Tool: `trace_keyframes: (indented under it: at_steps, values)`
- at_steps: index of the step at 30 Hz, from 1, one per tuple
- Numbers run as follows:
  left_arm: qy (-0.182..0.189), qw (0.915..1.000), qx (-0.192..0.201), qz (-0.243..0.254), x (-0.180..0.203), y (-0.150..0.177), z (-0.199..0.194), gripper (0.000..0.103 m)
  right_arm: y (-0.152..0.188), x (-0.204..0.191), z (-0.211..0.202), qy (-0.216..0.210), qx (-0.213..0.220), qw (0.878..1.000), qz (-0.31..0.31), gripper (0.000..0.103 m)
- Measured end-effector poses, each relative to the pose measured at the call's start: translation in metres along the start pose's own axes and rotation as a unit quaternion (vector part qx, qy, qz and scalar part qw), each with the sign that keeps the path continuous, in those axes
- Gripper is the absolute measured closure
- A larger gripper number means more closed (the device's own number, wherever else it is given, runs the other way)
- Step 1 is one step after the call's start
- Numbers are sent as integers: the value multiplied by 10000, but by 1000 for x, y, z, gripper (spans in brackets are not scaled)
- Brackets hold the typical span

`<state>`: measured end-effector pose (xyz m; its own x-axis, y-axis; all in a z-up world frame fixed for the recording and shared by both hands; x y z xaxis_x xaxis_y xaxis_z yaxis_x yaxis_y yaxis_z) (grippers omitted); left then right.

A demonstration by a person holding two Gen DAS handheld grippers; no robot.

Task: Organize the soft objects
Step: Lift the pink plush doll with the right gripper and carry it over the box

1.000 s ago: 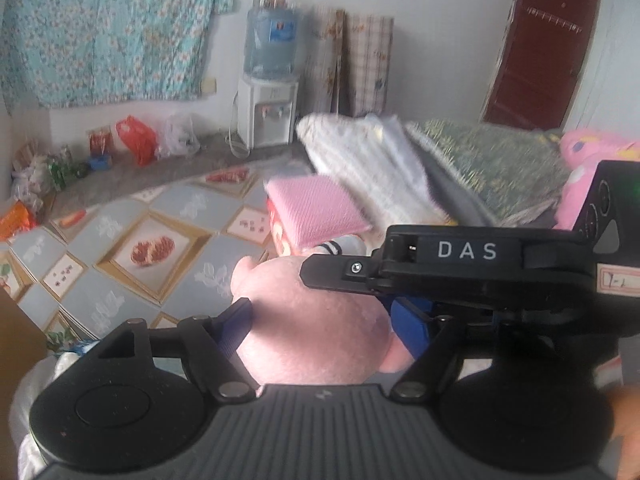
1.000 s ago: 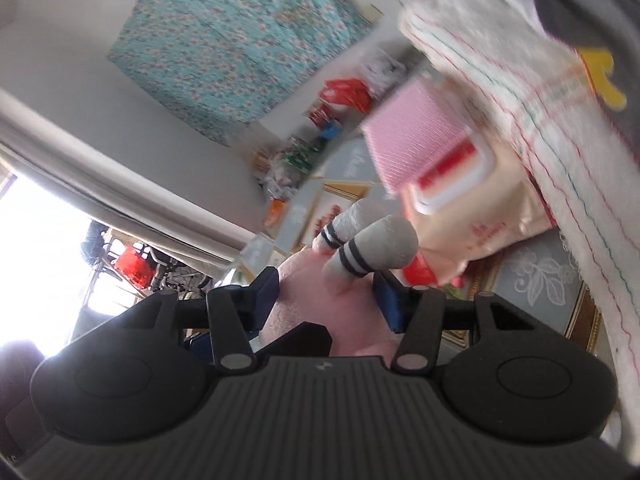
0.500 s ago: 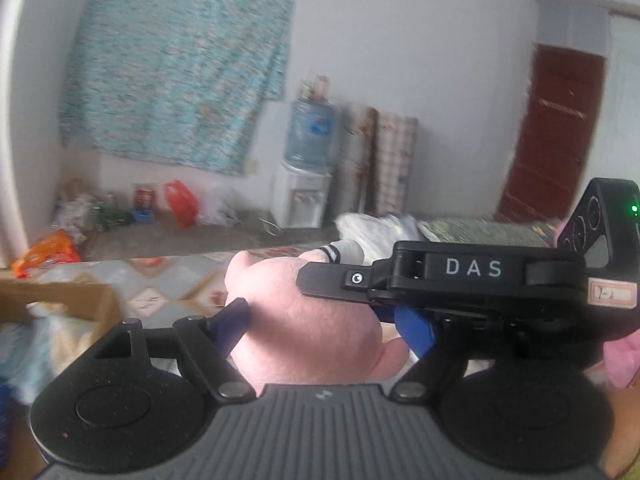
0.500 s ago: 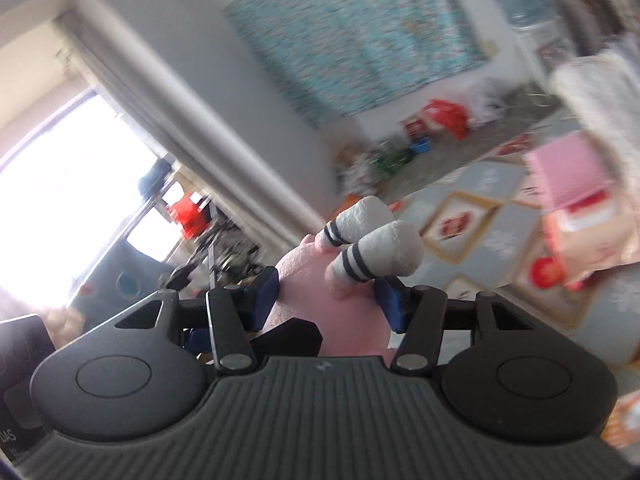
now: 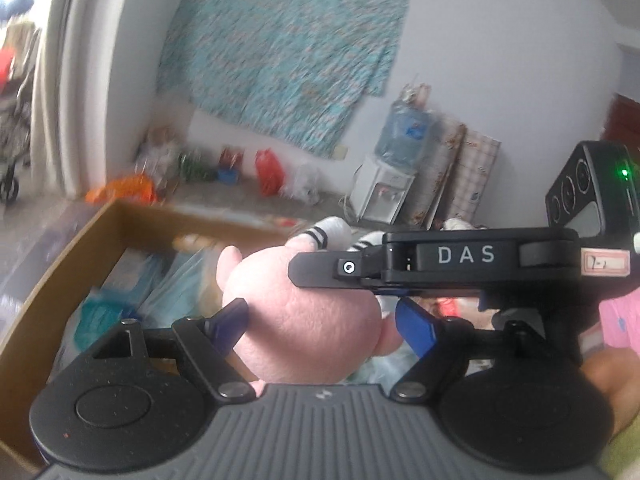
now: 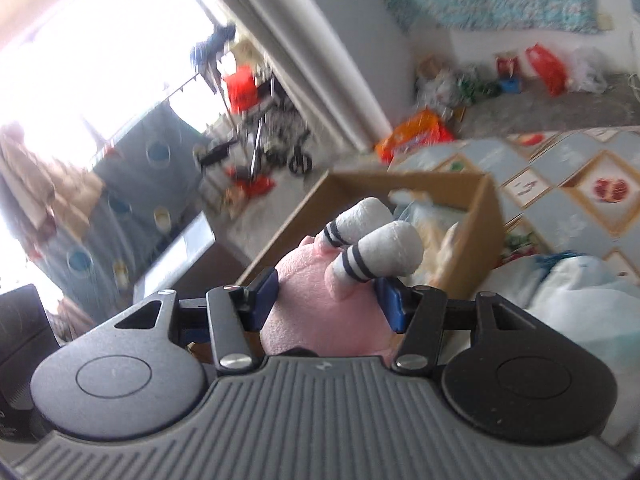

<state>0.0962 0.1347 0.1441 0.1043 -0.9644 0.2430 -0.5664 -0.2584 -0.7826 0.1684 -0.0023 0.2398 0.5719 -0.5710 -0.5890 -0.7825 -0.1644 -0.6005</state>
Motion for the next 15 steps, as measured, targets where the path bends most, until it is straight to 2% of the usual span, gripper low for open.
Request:
trace_keyframes:
  at_steps: [6,11,15]
  values:
    - [-48,9977,-540,-411,-62,5,28,22,-9,-27,79,258,-806,9962,-196,50]
    - [-86,9932,-902,-730,-94,18,49,22,-11,-24,132,551,-1345,9892,-213,51]
    - [-174,9903,-1117,-806,-110,25,68,18,-13,-17,160,797,-1569,9838,-342,61]
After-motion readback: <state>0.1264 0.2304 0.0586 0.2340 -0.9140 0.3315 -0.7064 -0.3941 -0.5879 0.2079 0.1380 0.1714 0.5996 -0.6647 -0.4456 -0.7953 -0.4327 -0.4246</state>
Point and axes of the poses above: each gripper's, at about its wrist camera, not at the fingertips, and z roughly the way its jaws point, x to its right, y to its underside, the point moved 1 cm from there along z, roughly the way its jaws point, and after that the axes turned 4 degrees about -y, right-handed, at the moved point
